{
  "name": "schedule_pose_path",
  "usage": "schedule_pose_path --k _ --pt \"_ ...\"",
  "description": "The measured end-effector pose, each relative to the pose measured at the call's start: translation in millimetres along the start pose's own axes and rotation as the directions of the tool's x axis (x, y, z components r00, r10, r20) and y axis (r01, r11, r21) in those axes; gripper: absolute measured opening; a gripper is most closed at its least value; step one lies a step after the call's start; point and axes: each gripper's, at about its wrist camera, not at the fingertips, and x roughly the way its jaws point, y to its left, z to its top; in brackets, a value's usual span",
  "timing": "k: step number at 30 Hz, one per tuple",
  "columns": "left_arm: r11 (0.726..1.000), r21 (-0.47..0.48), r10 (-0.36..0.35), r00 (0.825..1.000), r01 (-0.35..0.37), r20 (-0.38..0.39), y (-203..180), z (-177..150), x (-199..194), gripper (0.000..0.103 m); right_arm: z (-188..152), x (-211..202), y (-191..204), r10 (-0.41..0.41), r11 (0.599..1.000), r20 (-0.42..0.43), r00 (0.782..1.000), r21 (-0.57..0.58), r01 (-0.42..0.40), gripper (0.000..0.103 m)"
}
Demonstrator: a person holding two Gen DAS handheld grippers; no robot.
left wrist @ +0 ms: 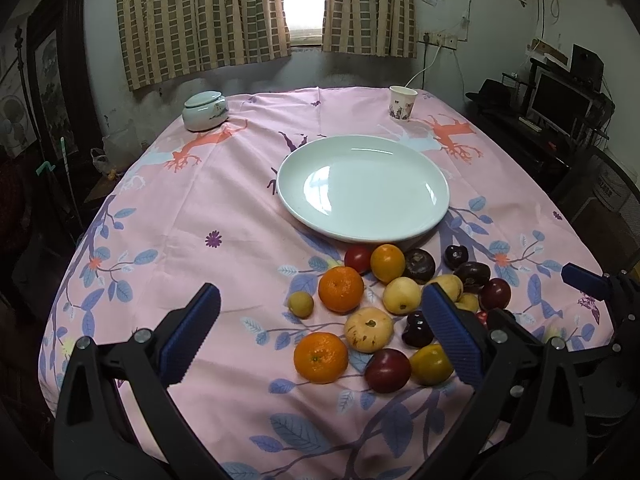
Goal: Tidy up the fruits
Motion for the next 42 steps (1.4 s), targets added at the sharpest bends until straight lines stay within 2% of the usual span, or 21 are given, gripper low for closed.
schedule_pose_path --k 7,12,15,17,19,22,24,25,27,29,39,42 --pt "0.999 -0.031 0.012 1.000 -0.013 -0.026 19.3 -4.2 5.2 0.101 -3.2 2.8 -23.3 0.011 1.000 -0.013 1.000 0.016 -0.011 0.102" --pt "0.997 -0.055 0.049 0.995 -0.054 -0.085 38.9 -19.1 20.4 0.101 -13.7 -3.3 -64.3 0.106 0.991 -0.004 0.994 0.083 -0.106 0.102" --pt "0.998 -0.050 0.034 0.992 -0.040 -0.124 43.1 -34.6 28.7 0.101 -24.1 -7.6 -71.8 0.103 0.992 -0.009 0.995 0.069 -0.102 0.102" --pt "0.999 -0.037 0.029 0.989 -0.035 -0.147 41.7 -43.6 33.5 0.101 -31.8 -6.9 -66.5 0.103 0.994 -0.021 0.994 0.029 -0.103 0.094" --pt "0.999 -0.027 0.030 0.986 -0.034 -0.164 39.9 -50.0 36.7 0.101 -37.8 0.0 -61.3 0.110 0.994 -0.045 0.993 0.013 -0.110 0.073" --pt "0.999 -0.025 0.034 0.985 -0.039 -0.170 41.1 -55.6 37.2 0.101 -46.5 18.5 -56.1 0.141 0.990 -0.108 0.984 0.013 -0.141 0.052" --pt "0.999 -0.028 0.034 0.985 -0.040 -0.168 43.2 -57.7 36.3 0.101 -50.0 28.2 -52.0 0.162 0.987 -0.130 0.978 0.012 -0.161 0.047" --pt "0.999 -0.032 0.033 0.985 -0.039 -0.169 43.6 -58.7 36.3 0.101 -50.7 34.0 -50.3 0.163 0.987 -0.142 0.976 0.011 -0.163 0.041" --pt "0.999 -0.036 0.029 0.984 -0.036 -0.175 45.1 -60.2 36.8 0.101 -51.4 44.4 -48.4 0.152 0.988 -0.157 0.976 0.007 -0.153 0.038" --pt "0.999 -0.038 0.021 0.984 -0.028 -0.178 45.7 -61.2 38.0 0.101 -51.8 58.1 -47.2 0.125 0.992 -0.176 0.977 0.000 -0.127 0.028" --pt "0.999 -0.028 0.026 0.978 -0.032 -0.206 39.8 -63.4 63.1 0.101 -52.9 37.9 -46.9 0.110 0.993 -0.129 0.986 -0.017 -0.113 0.026" --pt "0.999 -0.037 -0.016 0.979 0.009 -0.201 36.0 -63.1 71.4 0.101 -53.6 38.4 -47.9 0.122 0.992 -0.137 0.983 -0.008 -0.124 0.026"
